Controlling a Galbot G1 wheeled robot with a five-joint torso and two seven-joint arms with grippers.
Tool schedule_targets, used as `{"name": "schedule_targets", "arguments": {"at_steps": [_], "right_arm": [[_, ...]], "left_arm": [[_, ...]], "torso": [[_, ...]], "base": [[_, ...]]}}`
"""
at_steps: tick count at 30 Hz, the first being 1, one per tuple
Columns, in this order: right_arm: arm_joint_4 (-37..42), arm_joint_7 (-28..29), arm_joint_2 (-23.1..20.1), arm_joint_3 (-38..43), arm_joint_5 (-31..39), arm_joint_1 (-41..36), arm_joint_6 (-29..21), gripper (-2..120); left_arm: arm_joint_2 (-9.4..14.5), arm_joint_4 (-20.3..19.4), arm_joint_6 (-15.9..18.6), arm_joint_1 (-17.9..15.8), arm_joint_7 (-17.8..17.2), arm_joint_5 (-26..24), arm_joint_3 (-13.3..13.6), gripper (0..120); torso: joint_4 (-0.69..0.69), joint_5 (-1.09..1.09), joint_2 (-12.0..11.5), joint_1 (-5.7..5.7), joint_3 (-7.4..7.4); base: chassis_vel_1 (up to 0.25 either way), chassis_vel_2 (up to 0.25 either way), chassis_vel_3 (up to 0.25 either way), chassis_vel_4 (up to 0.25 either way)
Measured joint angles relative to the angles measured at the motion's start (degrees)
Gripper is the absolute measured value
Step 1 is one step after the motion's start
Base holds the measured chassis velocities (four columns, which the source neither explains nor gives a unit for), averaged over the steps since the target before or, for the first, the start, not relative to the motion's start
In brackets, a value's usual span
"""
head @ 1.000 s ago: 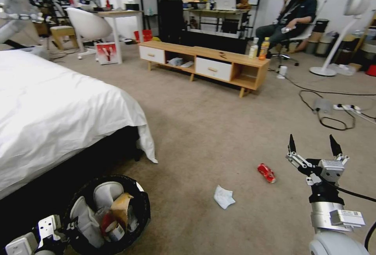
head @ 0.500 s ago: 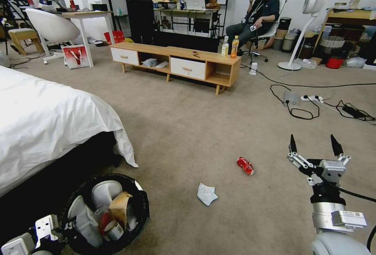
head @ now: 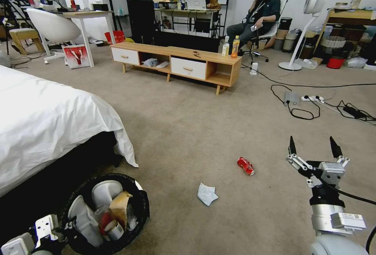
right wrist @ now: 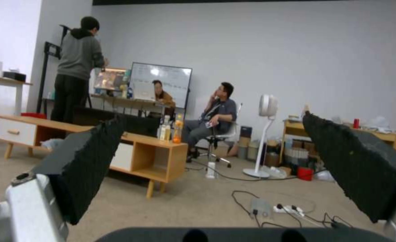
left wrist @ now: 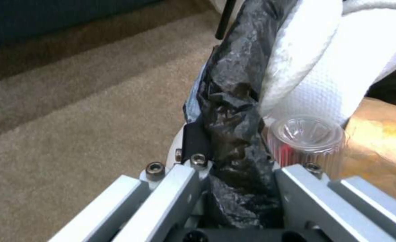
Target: Pick up the trash bin and place the garbage on the floor into it.
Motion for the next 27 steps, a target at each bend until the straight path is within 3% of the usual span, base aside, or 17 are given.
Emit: {"name": "schedule_targets", "arguments": {"at_steps": [9, 27], "right_arm": [[-0.1, 0.0, 0.0, 0.1, 0.0, -0.2, 0.0, 100], [-0.6, 0.1, -0.1, 0.1, 0.0, 0.1, -0.2, 100]], "left_arm": [[0.0, 0.3, 0.0, -0.1, 0.0, -0.1, 0.3, 3], [0.2, -0.5, 0.7, 0.3, -0.3, -1.5, 0.5, 3]], "torso": [[0.00, 0.00, 0.0, 0.00, 0.00], [0.00, 0.00, 0.0, 0.00, 0.00]], "base": [[-0.004, 0.005, 0.006, -0.006], [-0.108, 0.095, 0.103, -0.102]]}}
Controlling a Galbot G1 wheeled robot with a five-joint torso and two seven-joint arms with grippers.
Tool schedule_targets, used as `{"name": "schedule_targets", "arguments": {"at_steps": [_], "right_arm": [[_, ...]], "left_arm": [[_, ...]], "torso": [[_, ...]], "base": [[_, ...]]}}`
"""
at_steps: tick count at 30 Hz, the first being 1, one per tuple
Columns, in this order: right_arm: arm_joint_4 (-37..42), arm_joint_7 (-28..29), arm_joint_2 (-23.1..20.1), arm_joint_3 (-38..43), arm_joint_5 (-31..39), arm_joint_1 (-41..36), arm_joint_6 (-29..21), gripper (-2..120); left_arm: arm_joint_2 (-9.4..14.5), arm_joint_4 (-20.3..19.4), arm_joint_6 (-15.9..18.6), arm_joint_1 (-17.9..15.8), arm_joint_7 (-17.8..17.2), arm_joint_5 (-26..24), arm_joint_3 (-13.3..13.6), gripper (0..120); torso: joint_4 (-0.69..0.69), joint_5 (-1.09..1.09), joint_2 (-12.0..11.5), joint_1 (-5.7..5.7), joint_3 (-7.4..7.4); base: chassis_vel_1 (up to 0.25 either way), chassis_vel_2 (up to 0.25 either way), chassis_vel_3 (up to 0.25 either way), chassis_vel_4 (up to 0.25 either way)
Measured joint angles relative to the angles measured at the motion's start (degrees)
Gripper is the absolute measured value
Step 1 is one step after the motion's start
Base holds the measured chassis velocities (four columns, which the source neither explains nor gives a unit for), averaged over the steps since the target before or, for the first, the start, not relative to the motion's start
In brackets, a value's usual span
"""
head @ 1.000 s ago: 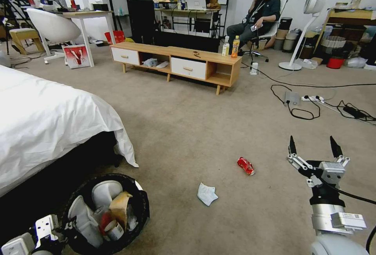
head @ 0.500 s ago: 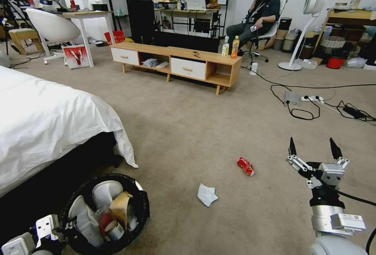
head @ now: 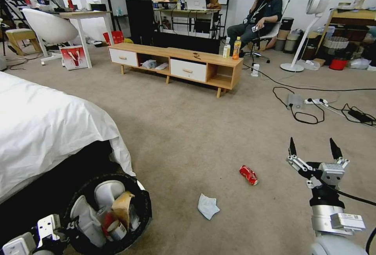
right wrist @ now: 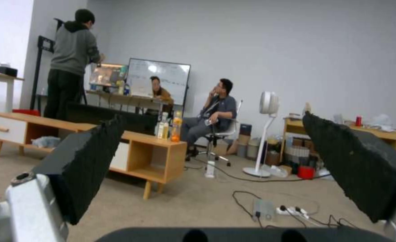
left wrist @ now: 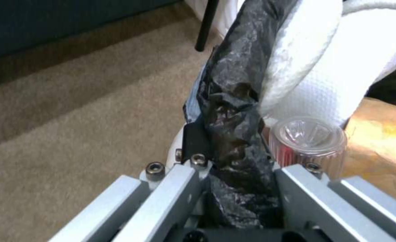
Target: Pick up the trash bin and place the garbage on the floor into it.
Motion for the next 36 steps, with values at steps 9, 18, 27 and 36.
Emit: {"name": "schedule_targets", "arguments": {"at_steps": [9, 18, 27, 36], "right_arm": [[-0.6, -1.0, -0.3, 0.4, -0.2, 0.3, 0.9, 100], [-0.9, -0.7, -1.2, -0.5, -0.2, 0.3, 0.3, 100], [1.3, 4.0, -10.8, -6.8, 9.5, 2.2, -10.4, 100], [3.4, 14.6, -20.1, -17.3, 32.7, 11.7, -30.0, 100]], "left_arm": [[0.1, 0.0, 0.0, -0.1, 0.0, 0.0, 0.0, 3], [0.1, 0.2, 0.0, -0.2, 0.0, 0.0, 0.1, 3], [0.3, -0.2, 0.0, 0.2, 0.1, -0.5, -0.6, 3], [0.3, -0.3, 0.0, 0.6, 0.1, -0.6, -1.2, 3]], "torso": [[0.00, -0.01, 0.0, 0.00, 0.00], [0.00, 0.00, 0.0, 0.00, 0.00], [0.01, -0.01, 0.0, 0.00, -0.01], [0.00, 0.01, 0.0, 0.00, 0.00]], "base": [[-0.058, 0.063, 0.054, -0.062], [0.000, 0.000, 0.000, 0.000], [0.000, 0.000, 0.000, 0.000], [0.000, 0.000, 0.000, 0.000]]}}
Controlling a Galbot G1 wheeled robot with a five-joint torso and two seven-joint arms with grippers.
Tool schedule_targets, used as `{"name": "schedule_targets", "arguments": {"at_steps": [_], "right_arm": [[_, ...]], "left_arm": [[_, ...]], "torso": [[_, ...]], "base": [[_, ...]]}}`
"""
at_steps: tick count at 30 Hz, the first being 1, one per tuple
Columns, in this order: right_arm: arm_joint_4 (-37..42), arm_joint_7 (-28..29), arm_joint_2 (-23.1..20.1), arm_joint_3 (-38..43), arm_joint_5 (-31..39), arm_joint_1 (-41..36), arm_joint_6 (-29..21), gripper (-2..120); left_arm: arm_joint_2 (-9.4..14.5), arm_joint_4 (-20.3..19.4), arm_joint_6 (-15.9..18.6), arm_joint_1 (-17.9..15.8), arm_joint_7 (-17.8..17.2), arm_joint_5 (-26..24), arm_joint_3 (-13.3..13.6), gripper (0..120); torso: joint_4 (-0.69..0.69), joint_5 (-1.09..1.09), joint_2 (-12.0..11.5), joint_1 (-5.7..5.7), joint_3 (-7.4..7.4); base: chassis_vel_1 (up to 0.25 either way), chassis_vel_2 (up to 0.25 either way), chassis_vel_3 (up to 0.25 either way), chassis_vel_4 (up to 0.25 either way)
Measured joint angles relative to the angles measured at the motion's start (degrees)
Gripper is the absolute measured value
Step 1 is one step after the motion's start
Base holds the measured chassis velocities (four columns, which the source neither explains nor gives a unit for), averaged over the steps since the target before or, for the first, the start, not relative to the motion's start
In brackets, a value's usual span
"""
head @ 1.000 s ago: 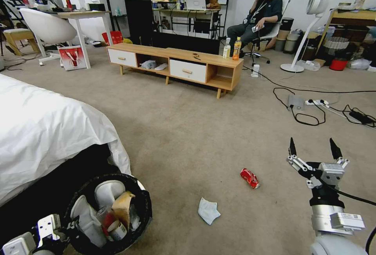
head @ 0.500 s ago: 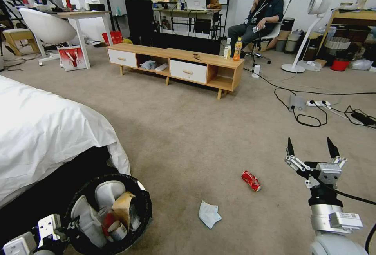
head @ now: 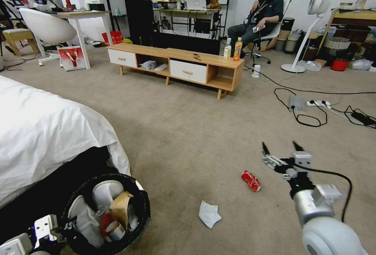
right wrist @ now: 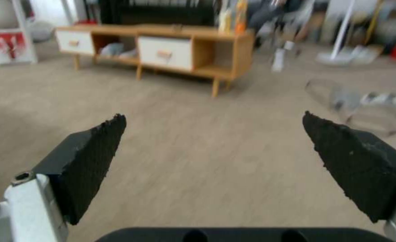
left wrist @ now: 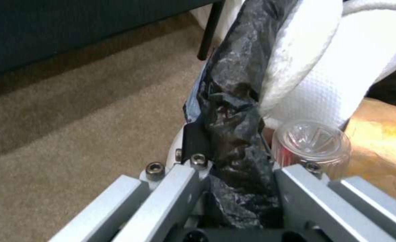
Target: Pick up the trash bin and place the garbage on the floor into it.
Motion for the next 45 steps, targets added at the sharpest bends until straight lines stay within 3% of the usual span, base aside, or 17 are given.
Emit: {"name": "schedule_targets", "arguments": {"at_steps": [3, 6, 7, 9, 14, 31, 45], "right_arm": [[0.0, 2.2, -0.7, -2.2, 5.4, 2.6, -4.1, 100], [-0.3, 8.5, -1.3, -8.7, 18.9, 9.0, -13.3, 100], [-0.3, 8.5, -1.3, -8.7, 18.9, 9.0, -13.3, 100], [-1.6, 12.9, -1.0, -12.2, 27.1, 12.0, -18.4, 100], [-4.4, 17.1, -0.7, -16.9, 34.3, 13.9, -21.7, 100], [-15.3, 20.1, 1.9, -24.7, 33.9, 14.0, -23.6, 100], [-27.1, 15.1, 6.3, -29.7, 29.9, 19.2, -21.0, 100]], "left_arm": [[0.0, 0.2, 0.0, 0.0, 0.0, 0.0, -0.1, 3], [-0.1, 0.5, 0.0, 0.0, 0.1, 0.1, -0.5, 3], [-0.1, 0.5, 0.0, 0.0, 0.1, 0.1, -0.5, 3], [-0.1, 0.7, 0.0, 0.0, 0.1, 0.1, -0.7, 3], [-0.1, 1.2, 0.0, -0.1, 0.2, 0.2, -0.9, 3], [0.0, 3.7, 0.0, -1.7, 0.2, 0.6, 0.5, 3], [-0.3, 4.3, 0.0, -1.8, 0.5, 1.1, 0.7, 3]], "torso": [[-0.01, -0.01, 0.0, 0.00, 0.00], [0.00, -0.01, 0.0, 0.00, 0.00], [0.00, -0.01, 0.0, 0.00, 0.00], [0.00, -0.02, 0.0, 0.00, 0.00], [0.00, -0.02, 0.0, 0.00, 0.00], [-0.02, -0.02, 0.0, 0.00, 0.00], [0.00, -0.01, 0.0, 0.00, 0.00]], "base": [[0.000, 0.000, 0.000, 0.000], [0.000, 0.000, 0.000, 0.000], [0.000, 0.000, 0.000, 0.000], [0.000, 0.000, 0.000, 0.000], [0.000, 0.000, 0.000, 0.000], [0.000, 0.000, 0.000, 0.000], [0.000, 0.000, 0.000, 0.000]]}}
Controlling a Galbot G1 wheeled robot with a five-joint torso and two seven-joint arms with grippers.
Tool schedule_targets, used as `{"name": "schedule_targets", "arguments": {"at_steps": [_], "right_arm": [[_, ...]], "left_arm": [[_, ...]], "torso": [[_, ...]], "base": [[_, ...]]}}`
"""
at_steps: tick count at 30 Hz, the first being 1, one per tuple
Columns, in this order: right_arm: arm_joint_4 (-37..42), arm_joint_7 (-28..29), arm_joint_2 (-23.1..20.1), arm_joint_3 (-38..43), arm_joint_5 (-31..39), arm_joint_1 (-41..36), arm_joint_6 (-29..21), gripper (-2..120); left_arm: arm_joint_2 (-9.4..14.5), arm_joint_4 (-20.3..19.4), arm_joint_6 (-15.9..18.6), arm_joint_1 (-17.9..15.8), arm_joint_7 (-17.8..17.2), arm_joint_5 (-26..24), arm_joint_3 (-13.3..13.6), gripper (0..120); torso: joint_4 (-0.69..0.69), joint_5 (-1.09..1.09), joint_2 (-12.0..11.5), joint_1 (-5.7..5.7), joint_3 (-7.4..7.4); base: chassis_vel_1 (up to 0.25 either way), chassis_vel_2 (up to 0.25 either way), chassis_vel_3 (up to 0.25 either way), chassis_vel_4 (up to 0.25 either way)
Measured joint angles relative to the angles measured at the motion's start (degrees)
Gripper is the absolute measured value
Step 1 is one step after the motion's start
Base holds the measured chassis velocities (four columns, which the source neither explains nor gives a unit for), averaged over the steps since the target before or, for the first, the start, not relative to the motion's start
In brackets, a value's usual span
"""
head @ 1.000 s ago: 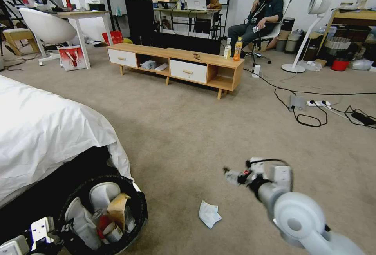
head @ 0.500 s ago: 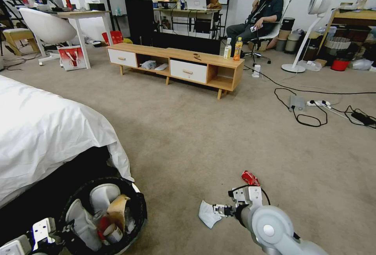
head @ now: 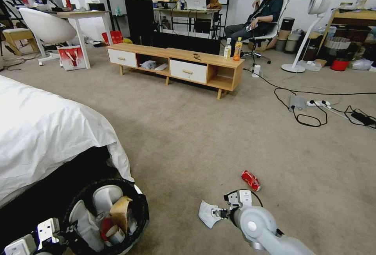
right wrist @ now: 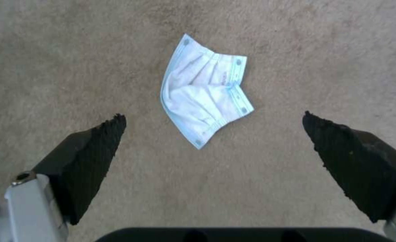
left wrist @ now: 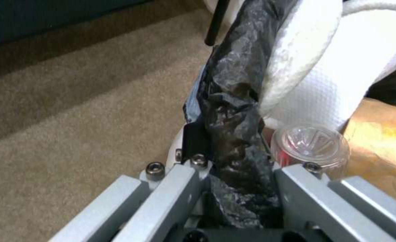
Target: Pick up the trash bin and place the garbage on the floor into it.
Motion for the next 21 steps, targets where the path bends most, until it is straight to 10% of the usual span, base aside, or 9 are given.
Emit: {"name": "schedule_targets", "arguments": {"at_steps": [21], "right_arm": [[-17.1, -6.7, 8.1, -1.9, -6.6, 4.2, 3.0, 100]], "left_arm": [[0.7, 1.7, 0.0, -0.7, 0.1, 0.3, 1.1, 3]], "torso": [[-0.01, 0.00, 0.0, 0.00, -0.01]], "base": [[0.000, 0.000, 0.000, 0.000]]}}
